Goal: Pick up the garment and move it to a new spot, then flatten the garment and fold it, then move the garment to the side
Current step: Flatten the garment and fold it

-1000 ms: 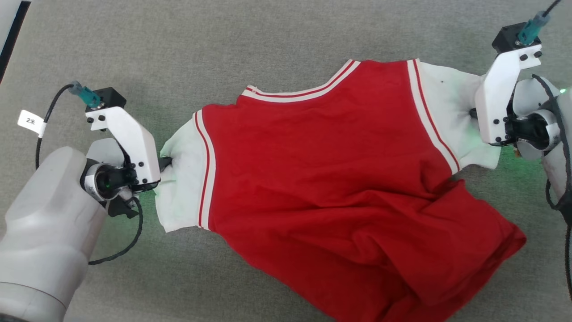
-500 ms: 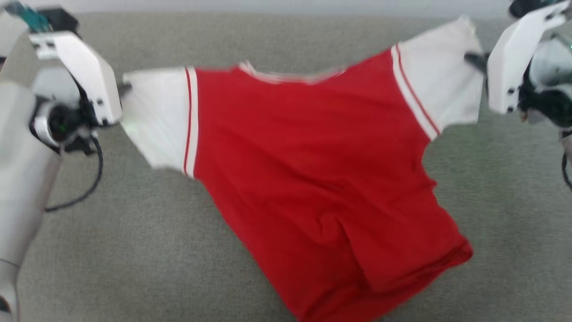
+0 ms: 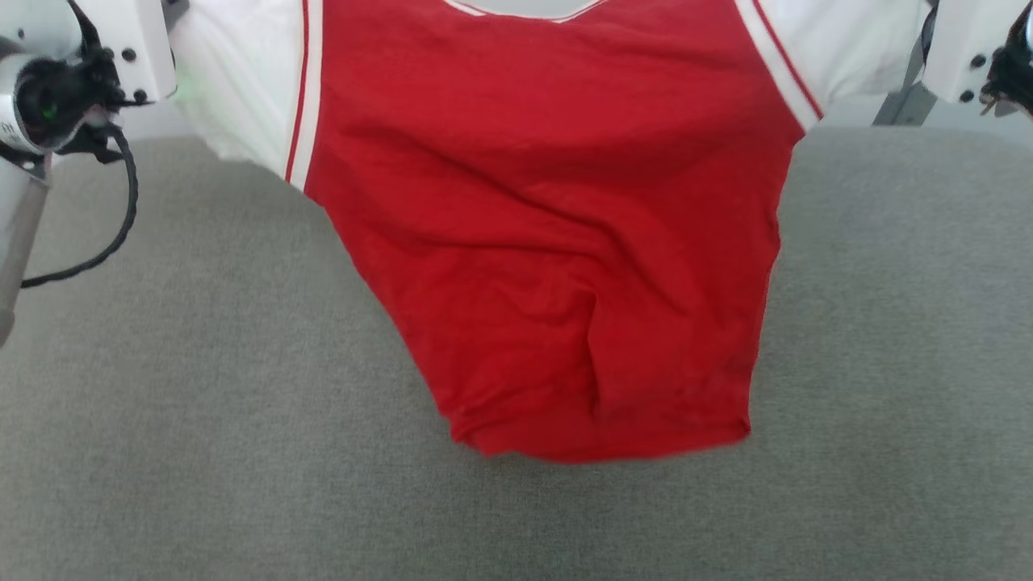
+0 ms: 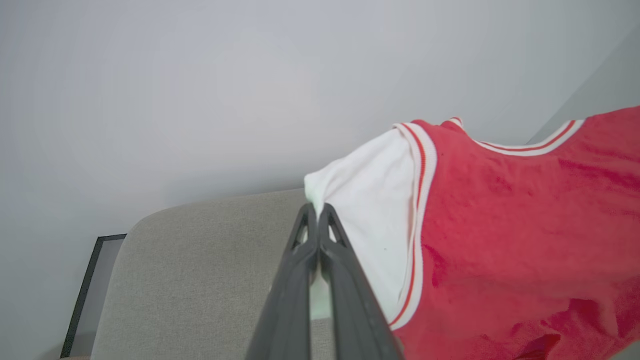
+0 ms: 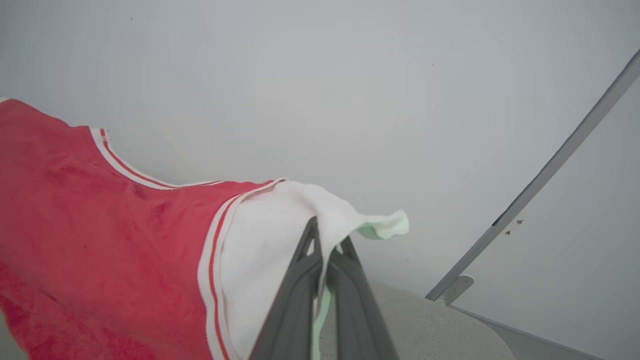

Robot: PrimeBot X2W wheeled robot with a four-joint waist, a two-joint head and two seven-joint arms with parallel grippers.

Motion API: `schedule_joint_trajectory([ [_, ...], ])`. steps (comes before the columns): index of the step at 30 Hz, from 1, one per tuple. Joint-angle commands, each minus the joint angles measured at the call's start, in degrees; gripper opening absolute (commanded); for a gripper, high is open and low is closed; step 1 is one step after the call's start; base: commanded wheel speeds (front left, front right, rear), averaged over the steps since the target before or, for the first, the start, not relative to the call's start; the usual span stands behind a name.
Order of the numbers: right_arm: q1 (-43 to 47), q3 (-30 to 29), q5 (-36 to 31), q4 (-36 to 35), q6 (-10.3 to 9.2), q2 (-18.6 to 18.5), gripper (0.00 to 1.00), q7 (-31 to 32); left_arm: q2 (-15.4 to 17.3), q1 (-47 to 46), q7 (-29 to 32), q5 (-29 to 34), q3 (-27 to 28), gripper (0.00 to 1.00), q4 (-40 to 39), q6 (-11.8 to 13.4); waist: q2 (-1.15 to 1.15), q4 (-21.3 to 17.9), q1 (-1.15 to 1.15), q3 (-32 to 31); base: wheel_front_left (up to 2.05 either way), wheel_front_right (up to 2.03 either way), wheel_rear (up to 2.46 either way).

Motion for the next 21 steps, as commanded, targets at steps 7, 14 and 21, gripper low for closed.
schedule_joint_trajectory([
  [7, -0.5, -2.2, -1.6, -2.4, -0.04, 2.1, 0.00, 1.2, 1.0, -2.5, 1.9, 0.6, 0.0, 0.00, -2.7, 1.5, 0.00, -1.5, 0.00, -3.8, 0.00, 0.00, 0.00],
  [14, 0.3, -4.0, -2.2, -4.4, -0.04, 3.0, 0.00, 2.6, 1.5, -3.0, 2.3, 0.7, 0.2, 0.00, -4.7, 2.7, 0.00, -1.6, 0.00, -4.9, 0.00, 0.00, 0.00],
  [21, -0.4, -5.0, -3.7, -5.4, -0.04, 3.4, 0.00, 2.5, 1.9, -3.7, 1.4, 0.9, 0.7, 0.00, -6.3, 3.2, 0.00, -1.5, 0.00, -4.0, 0.00, 0.00, 0.00],
])
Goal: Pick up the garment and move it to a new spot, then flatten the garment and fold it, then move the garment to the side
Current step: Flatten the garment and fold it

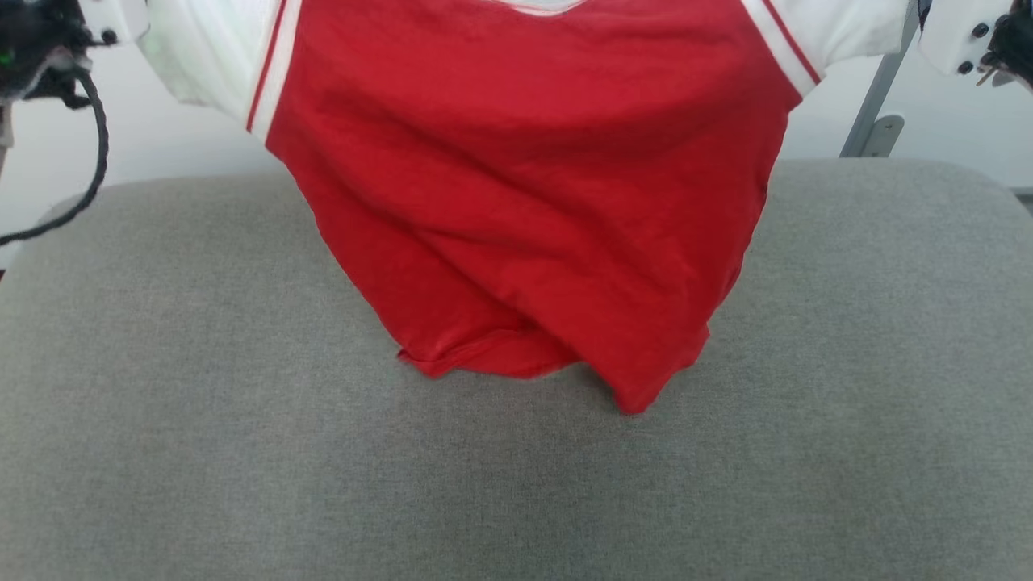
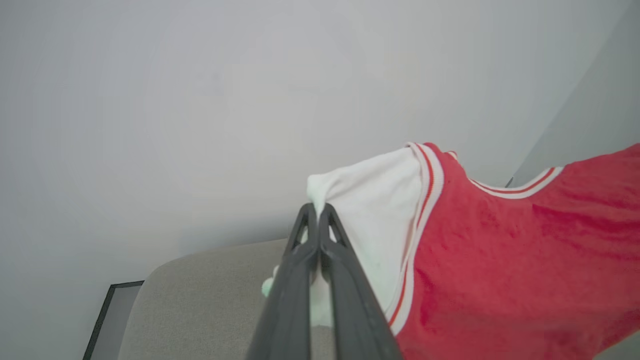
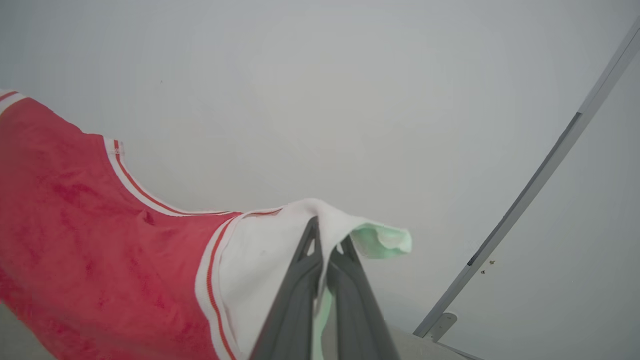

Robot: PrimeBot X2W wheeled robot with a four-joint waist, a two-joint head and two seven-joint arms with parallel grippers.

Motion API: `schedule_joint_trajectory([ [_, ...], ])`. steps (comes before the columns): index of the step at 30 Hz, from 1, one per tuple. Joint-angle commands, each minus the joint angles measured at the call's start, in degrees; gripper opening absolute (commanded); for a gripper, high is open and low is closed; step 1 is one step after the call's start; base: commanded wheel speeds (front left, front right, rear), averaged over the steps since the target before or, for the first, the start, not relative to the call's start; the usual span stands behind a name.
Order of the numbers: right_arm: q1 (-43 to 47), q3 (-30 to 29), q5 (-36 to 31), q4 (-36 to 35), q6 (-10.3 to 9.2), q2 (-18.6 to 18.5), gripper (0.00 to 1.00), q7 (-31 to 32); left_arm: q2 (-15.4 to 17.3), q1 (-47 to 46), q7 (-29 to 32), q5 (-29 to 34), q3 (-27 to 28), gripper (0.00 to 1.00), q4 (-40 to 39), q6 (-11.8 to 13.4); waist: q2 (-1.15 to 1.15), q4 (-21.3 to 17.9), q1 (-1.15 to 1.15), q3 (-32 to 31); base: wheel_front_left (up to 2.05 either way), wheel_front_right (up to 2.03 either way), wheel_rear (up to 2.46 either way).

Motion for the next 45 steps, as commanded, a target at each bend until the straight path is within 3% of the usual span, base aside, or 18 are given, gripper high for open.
schedule_joint_trajectory([
  [1, -0.8, -0.4, -0.8, -0.2, -0.04, 0.1, 0.00, -1.0, -0.1, -0.9, -0.6, 0.2, 0.5, 0.00, -0.3, 0.4, 0.00, 0.1, 0.00, 0.8, 0.00, 0.00, 0.00],
  [9, -6.3, -1.6, -7.5, 4.9, -0.04, 1.5, 0.00, -7.3, -1.6, -5.2, -6.1, 1.9, 1.7, 0.00, 0.4, -0.3, 0.00, 0.8, 0.00, 8.0, 0.00, 0.00, 0.00],
  [17, -17.5, -1.7, -17.5, 15.1, -0.04, 4.9, 0.00, -20.5, -4.9, -14.6, -17.1, 5.1, 3.1, 0.00, 6.6, -2.9, 0.00, 1.4, 0.00, 18.5, 0.00, 0.00, 0.00],
  [21, -23.0, -3.6, -24.3, 20.0, -0.05, 6.4, 0.00, -32.0, -6.0, -19.8, -26.0, 7.9, 3.6, 0.00, 10.5, -4.3, 0.00, 1.6, 0.00, 22.3, 0.00, 0.00, 0.00],
  [26, -28.7, -10.7, -34.5, 25.3, -0.04, 8.0, 0.00, -45.9, -7.1, -25.3, -39.7, 10.6, 4.8, 0.00, 14.7, -6.7, 0.00, 2.0, 0.00, 25.4, 0.00, 0.00, 0.00],
  [32, -29.3, -14.3, -42.9, 32.2, -0.05, 10.4, 0.00, -50.5, -7.9, -25.0, -52.0, 12.6, 3.9, 0.00, 20.2, -11.3, 0.00, 2.5, 0.00, 26.5, 0.00, 0.00, 0.00],
  [38, -23.5, -11.9, -43.4, 40.8, -0.05, 12.3, 0.00, -50.8, -8.4, -16.0, -54.3, 11.4, -0.3, 0.00, 26.6, -13.2, 0.00, 2.8, 0.00, 24.9, 0.00, 0.00, 0.00],
  [45, -17.3, -8.0, -37.6, 46.9, -0.05, 14.4, 0.00, -50.0, -8.2, -6.1, -47.1, 3.8, -5.5, 0.00, 24.6, -13.2, 0.00, 3.2, 0.00, 21.4, 0.00, 0.00, 0.00],
])
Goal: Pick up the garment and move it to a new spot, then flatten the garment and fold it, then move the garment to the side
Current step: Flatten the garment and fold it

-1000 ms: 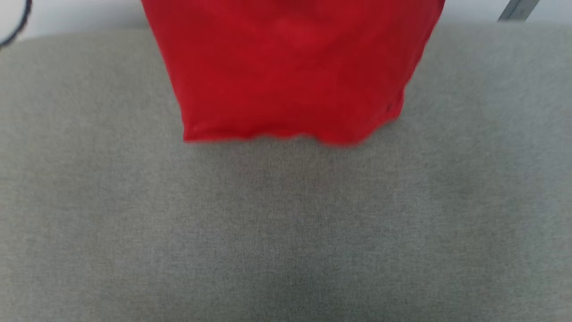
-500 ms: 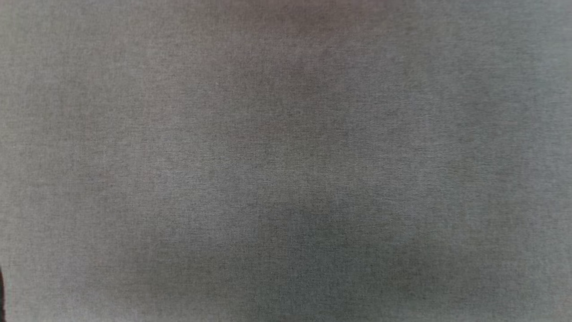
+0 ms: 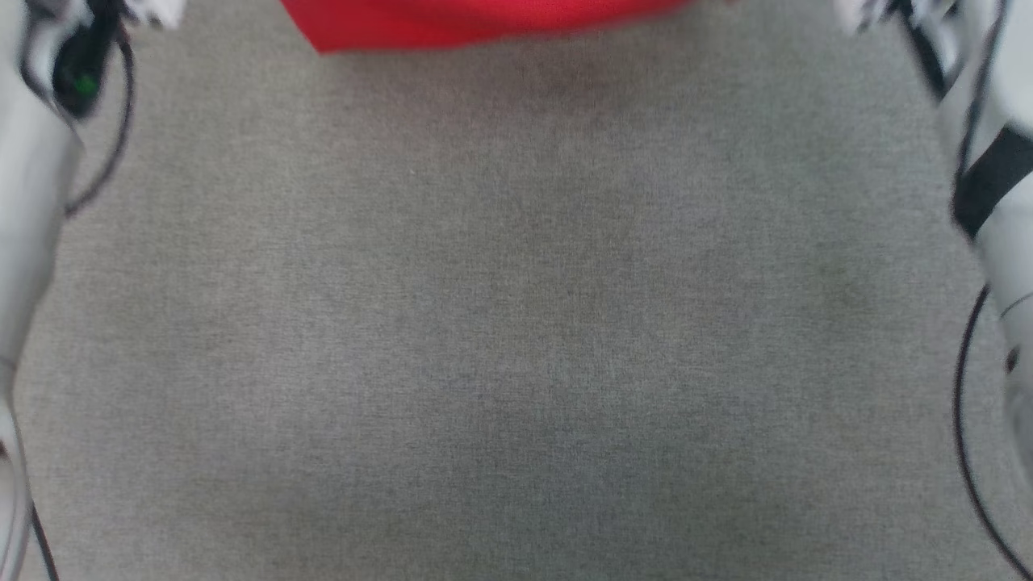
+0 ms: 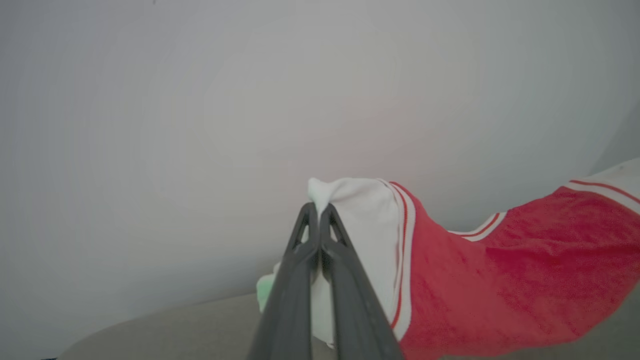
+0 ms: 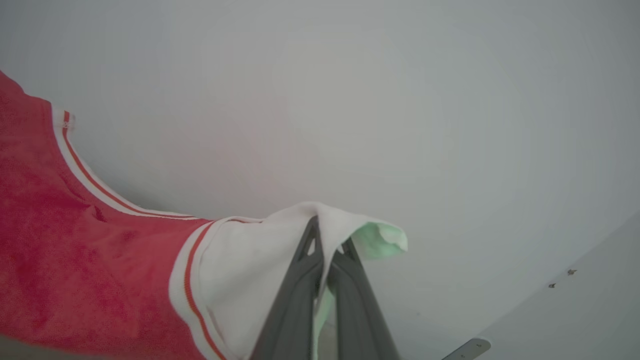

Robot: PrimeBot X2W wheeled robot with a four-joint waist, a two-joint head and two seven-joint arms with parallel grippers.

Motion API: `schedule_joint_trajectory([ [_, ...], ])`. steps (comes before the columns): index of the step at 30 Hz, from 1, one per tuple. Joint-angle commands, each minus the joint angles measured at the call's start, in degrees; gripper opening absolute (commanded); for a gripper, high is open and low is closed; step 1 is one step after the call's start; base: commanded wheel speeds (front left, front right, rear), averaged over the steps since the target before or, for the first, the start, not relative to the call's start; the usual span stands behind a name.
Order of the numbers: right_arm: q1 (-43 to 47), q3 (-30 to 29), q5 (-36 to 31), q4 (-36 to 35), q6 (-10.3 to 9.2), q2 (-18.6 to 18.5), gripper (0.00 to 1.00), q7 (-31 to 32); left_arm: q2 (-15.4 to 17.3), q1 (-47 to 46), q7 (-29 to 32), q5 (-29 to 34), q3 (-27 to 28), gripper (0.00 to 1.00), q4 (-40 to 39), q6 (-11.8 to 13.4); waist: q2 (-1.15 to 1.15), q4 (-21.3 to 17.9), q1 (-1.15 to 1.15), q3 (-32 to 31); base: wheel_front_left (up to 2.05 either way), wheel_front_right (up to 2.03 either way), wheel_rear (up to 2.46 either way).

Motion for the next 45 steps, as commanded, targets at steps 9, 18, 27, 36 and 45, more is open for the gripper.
schedule_joint_trajectory([
  [9, 12.0, 12.7, 13.2, -1.9, -0.06, 1.0, 0.00, 1.5, 6.5, 14.1, 9.7, -10.9, -6.0, 0.00, -12.4, -0.1, 0.00, 0.6, 0.00, -6.6, 0.00, 0.00, 0.00],
  [18, 30.3, 28.7, 30.6, -27.6, -0.06, -14.6, 0.00, 6.7, 17.7, 31.2, 14.9, -20.5, -7.6, 0.00, -31.8, 0.9, 0.00, 0.7, 0.00, -10.5, 0.00, 0.00, 0.00],
  [27, 48.1, 33.0, 36.3, -53.5, -0.06, -32.7, 0.00, 15.0, 27.5, 48.1, 14.5, -22.9, -10.4, 0.00, -47.3, 10.1, 0.00, 0.3, 0.00, -11.8, 0.00, 0.00, 0.00],
  [36, 59.5, 35.0, 38.5, -61.5, -0.06, -37.6, 0.00, 21.8, 27.1, 55.4, 15.6, -22.0, -14.7, 0.00, -47.2, 16.0, 0.00, 0.1, 0.00, -13.1, 0.00, 0.00, 0.00],
  [45, 64.6, 35.7, 40.1, -60.5, -0.06, -37.2, 0.00, 24.4, 24.8, 59.1, 15.2, -24.0, -16.0, 0.00, -43.1, 17.5, 0.00, -0.3, 0.00, -13.9, 0.00, 0.00, 0.00],
])
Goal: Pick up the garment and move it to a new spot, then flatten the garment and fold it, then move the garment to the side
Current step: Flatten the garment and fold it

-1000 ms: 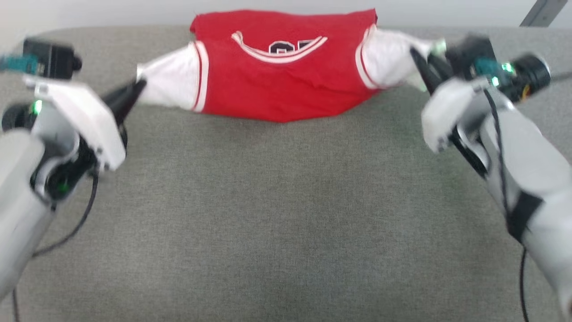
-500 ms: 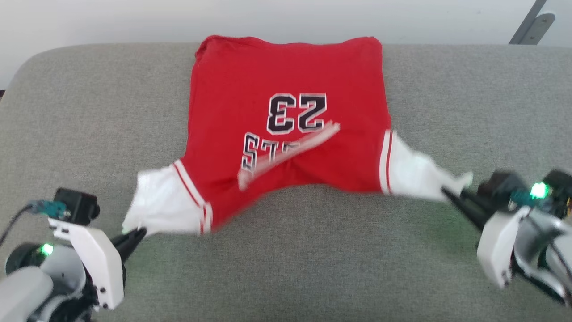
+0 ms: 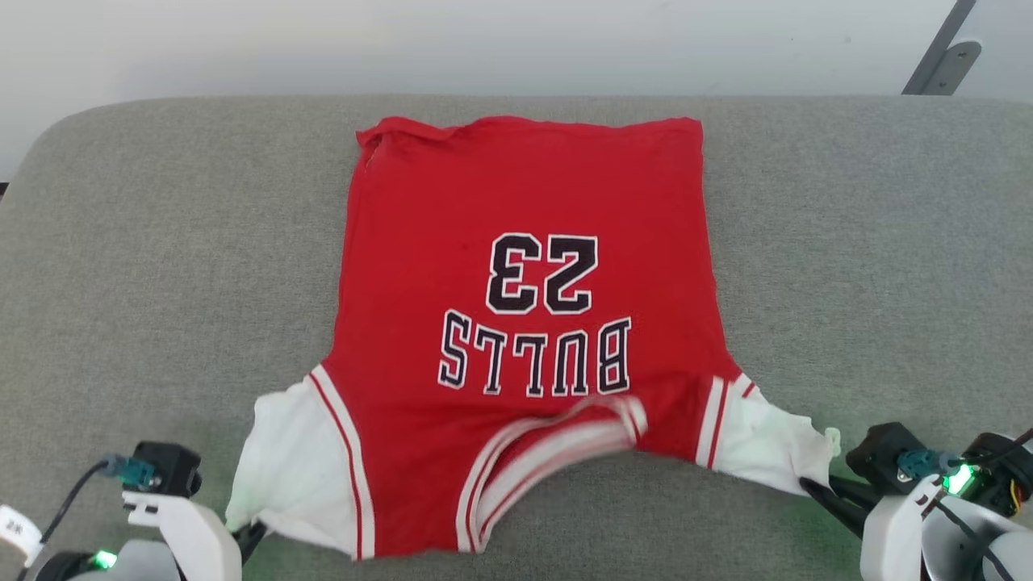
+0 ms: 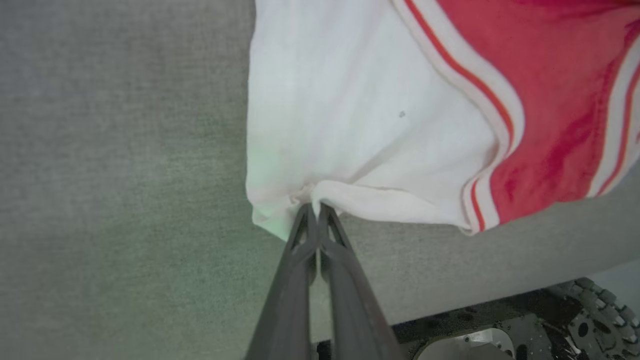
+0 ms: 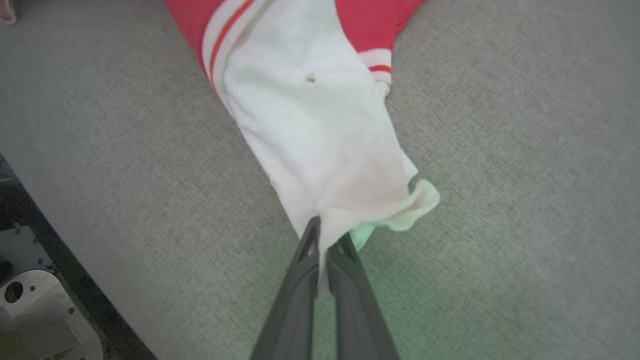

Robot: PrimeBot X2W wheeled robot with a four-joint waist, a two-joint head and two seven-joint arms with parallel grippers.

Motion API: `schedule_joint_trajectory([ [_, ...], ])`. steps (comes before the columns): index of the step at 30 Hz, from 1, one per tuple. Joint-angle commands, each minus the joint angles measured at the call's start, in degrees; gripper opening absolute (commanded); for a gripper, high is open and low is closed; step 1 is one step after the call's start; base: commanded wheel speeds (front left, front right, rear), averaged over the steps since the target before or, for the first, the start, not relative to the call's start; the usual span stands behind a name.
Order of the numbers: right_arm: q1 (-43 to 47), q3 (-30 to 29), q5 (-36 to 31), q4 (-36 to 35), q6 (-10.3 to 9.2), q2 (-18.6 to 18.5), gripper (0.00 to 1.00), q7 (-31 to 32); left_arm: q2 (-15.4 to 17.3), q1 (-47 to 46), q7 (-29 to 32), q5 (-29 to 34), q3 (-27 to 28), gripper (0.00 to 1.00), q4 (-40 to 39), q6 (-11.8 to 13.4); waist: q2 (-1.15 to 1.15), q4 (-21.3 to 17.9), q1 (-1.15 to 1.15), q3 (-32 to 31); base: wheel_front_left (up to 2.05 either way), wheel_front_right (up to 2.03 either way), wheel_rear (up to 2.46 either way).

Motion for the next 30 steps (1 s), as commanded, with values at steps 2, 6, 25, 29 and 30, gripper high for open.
schedule_joint_trajectory([
  [2, 0.9, 0.3, 0.1, 0.7, -0.06, 0.2, 0.00, 0.1, -0.2, 1.4, 0.3, -0.6, -0.5, 0.00, 0.9, 0.3, 0.00, 0.0, 0.00, -0.2, 0.00, 0.00, 0.00],
  [6, 1.3, 0.1, 1.2, 2.1, -0.06, 0.6, 0.00, -0.3, -0.9, 2.2, 0.4, -1.1, -0.6, 0.00, 1.9, 0.4, 0.00, 0.3, 0.00, -0.3, 0.00, 0.00, 0.00],
  [25, 0.2, -20.4, 1.8, -9.6, -0.05, 2.1, 1.00, 10.5, -2.7, 0.3, -2.5, -1.3, 1.2, 0.00, -0.8, -0.4, 0.00, 2.0, 0.00, 2.3, 0.00, 0.00, 0.00],
  [29, -3.4, -25.7, -0.7, -10.3, -0.05, 6.4, 1.00, 13.9, -3.4, -1.2, -2.7, -0.5, 1.5, 0.00, -1.4, -0.7, 0.00, 2.9, 0.00, 3.8, 0.00, 0.00, 0.00],
  [30, -4.8, -26.7, -1.3, -9.5, -0.06, 7.4, 1.00, 14.6, -3.6, -1.5, -2.7, -0.2, 1.5, 0.00, -1.5, -0.7, 0.00, 3.2, 0.00, 4.2, 0.00, 0.00, 0.00],
])
